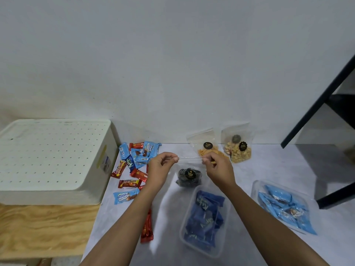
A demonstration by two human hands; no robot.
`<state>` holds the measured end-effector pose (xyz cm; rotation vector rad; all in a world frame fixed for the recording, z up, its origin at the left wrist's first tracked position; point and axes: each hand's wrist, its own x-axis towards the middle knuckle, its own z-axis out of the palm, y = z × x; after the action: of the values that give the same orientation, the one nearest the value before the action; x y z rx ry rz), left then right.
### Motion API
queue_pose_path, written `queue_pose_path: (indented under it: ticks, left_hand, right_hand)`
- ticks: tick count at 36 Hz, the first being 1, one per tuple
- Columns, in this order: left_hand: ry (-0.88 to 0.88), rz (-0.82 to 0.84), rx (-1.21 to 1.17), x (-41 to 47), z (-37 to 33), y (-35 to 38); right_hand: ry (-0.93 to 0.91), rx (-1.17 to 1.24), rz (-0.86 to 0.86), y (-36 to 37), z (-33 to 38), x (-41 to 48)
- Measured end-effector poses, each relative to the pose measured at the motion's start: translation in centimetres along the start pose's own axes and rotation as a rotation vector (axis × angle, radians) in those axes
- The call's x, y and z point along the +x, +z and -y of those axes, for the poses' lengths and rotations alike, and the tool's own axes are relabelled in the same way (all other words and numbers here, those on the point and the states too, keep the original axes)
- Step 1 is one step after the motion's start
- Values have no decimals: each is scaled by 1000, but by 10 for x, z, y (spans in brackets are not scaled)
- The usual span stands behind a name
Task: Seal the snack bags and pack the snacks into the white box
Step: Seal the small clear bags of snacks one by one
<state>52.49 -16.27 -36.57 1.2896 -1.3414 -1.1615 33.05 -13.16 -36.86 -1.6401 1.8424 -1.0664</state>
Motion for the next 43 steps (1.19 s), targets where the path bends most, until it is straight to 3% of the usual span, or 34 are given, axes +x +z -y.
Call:
queue_pose_path:
  ticks: [4,10,34,43]
  left_hand:
    - [0,40,1,-1,-2,3]
    - [-8,31,55,4,-2,0]
    - [91,53,259,13,-11,-3]
    - [97,67,269,14,-12,-5]
  right_hand:
    - [48,50,-18,-4,5,1]
    - [45,173,173,-8,8,5]
    - [-57,-397,452,0,59,33]
    - [-31,-323,421,5,63,33]
